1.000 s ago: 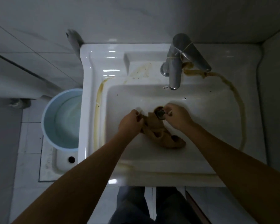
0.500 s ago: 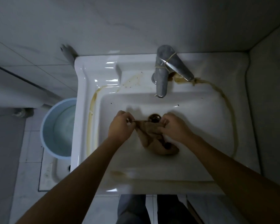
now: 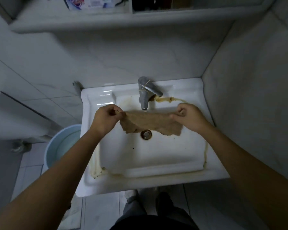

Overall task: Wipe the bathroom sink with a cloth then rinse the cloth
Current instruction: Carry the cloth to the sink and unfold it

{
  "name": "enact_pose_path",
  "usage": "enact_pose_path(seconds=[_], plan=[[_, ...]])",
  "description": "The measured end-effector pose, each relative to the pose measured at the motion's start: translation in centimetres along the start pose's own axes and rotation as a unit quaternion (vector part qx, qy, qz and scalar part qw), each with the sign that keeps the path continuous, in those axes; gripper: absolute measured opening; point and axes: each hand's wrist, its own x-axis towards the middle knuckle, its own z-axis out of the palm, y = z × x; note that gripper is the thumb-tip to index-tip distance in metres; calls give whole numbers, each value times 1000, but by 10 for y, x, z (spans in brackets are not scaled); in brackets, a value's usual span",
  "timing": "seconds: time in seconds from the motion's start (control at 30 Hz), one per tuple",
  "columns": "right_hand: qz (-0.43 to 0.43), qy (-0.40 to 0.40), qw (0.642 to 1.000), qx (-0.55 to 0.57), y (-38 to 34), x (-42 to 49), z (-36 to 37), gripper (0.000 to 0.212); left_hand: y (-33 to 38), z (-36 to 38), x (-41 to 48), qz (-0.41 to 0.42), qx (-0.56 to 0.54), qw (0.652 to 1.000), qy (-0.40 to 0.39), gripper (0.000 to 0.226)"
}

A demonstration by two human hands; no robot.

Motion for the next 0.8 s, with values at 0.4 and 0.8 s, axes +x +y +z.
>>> enact_pose_path(seconds=[0.4,0.8], plan=[[-14,-37,993,-114,26,-38,12,13,-37,0,-41,-9,72,996,-58,7],[96,-168,974,-121,95,-73,66,12,-124,43,-75,-119,119,975,-147,8]])
